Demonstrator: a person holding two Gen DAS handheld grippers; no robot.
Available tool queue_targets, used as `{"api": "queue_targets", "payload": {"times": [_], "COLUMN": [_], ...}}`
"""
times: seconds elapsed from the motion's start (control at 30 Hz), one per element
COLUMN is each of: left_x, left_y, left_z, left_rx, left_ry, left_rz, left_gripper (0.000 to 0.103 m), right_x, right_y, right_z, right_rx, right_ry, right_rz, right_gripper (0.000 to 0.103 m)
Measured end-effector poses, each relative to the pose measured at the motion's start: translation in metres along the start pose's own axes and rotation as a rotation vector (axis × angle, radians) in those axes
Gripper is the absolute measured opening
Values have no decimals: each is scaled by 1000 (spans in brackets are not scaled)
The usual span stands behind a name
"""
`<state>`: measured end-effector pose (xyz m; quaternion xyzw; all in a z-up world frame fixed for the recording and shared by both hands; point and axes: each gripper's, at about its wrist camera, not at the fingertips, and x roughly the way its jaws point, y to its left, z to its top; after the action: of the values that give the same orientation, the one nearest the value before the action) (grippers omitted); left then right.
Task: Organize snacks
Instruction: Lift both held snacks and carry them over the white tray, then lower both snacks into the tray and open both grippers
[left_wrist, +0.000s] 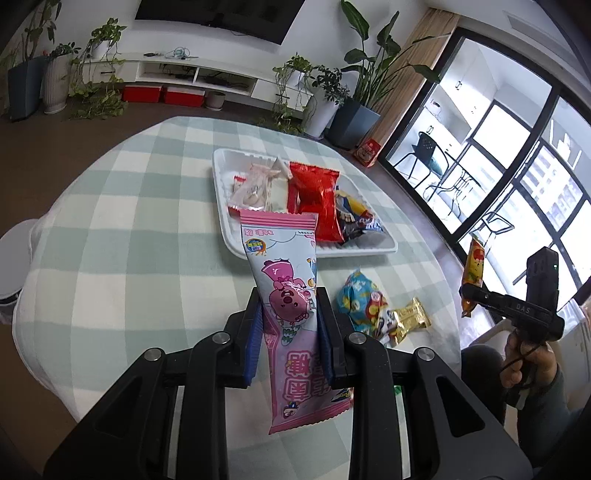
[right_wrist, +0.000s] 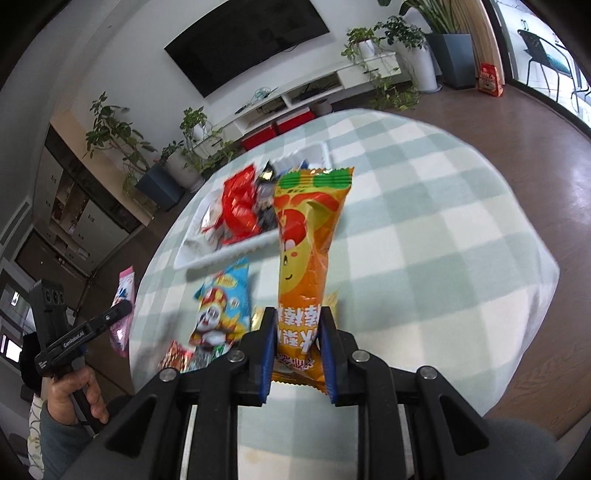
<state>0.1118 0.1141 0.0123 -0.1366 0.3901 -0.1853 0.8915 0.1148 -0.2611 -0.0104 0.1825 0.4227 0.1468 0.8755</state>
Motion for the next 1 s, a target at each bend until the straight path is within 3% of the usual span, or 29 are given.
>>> {"api": "queue_targets", "payload": {"times": [0.27,0.47,0.7,1.0], "left_x": [22,68,124,169], "left_y": [-5,3,13,22], "left_z": [77,127,145,138], "left_rx": [55,77,106,100], "left_ry": [-38,7,89,135], "left_rz": [5,36,66,59], "left_gripper": [24,24,24,24], "right_x": [10,69,149,195], "right_y": [11,46,64,65], "right_z": [88,133,146,139], "right_rx": [-89,-164,-232,-272], "right_ry": [-40,61,213,310], "right_rz": [-25,13,-34,-82], "right_gripper": [24,24,24,24]}}
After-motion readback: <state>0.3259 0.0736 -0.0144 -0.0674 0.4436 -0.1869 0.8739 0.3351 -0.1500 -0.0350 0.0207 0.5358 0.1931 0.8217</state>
